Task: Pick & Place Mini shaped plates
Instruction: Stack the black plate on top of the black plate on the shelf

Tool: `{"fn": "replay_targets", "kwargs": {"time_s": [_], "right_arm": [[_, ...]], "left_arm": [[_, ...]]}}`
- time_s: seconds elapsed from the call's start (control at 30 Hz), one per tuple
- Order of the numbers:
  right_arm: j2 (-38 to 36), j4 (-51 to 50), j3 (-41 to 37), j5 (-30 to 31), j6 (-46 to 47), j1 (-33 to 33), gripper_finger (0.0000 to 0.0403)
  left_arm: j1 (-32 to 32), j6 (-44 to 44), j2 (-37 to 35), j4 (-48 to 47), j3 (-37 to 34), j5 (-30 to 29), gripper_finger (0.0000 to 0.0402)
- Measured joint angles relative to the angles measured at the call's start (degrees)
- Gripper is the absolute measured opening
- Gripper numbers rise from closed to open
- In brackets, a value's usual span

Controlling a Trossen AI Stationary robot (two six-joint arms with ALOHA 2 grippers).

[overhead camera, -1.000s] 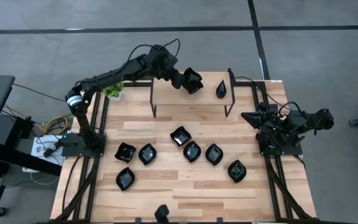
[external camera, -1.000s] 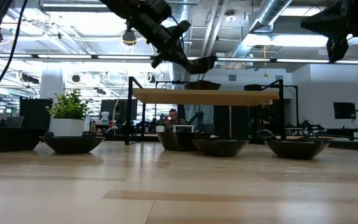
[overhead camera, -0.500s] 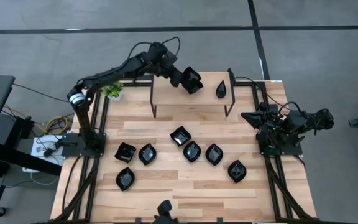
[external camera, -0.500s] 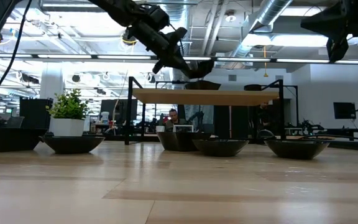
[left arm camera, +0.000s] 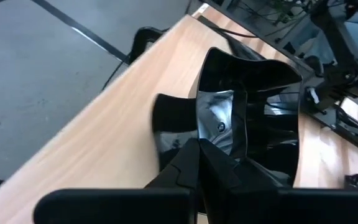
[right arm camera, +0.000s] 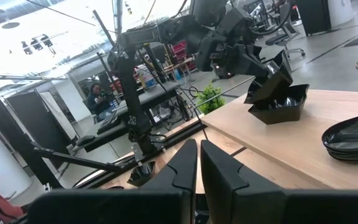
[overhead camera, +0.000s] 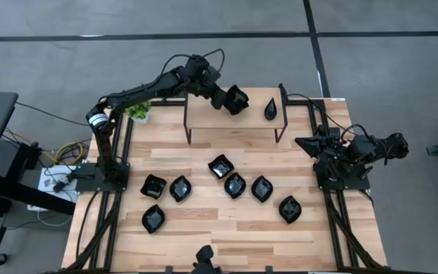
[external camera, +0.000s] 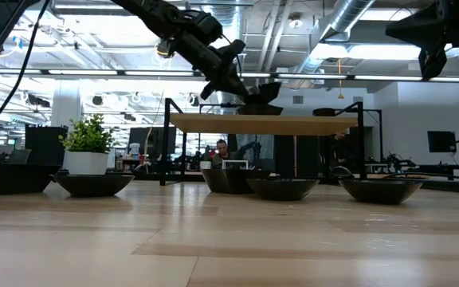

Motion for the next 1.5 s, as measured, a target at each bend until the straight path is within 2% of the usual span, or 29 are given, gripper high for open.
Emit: {"fn": "replay_targets", "kwargs": {"time_s": [0.97, 1.5], "right_arm": [[0.02, 0.00, 0.00, 0.00, -0.07, 0.00, 0.0017], [0.02, 0.02, 0.00, 0.00, -0.09, 0.00, 0.0017]], "left_arm": [[0.10, 1.27, 0.00, -0.46, 0.00, -0.81, 0.0004], [-0.28, 2.78, 0.00, -0.38, -0.02, -1.70, 0.0021]]}}
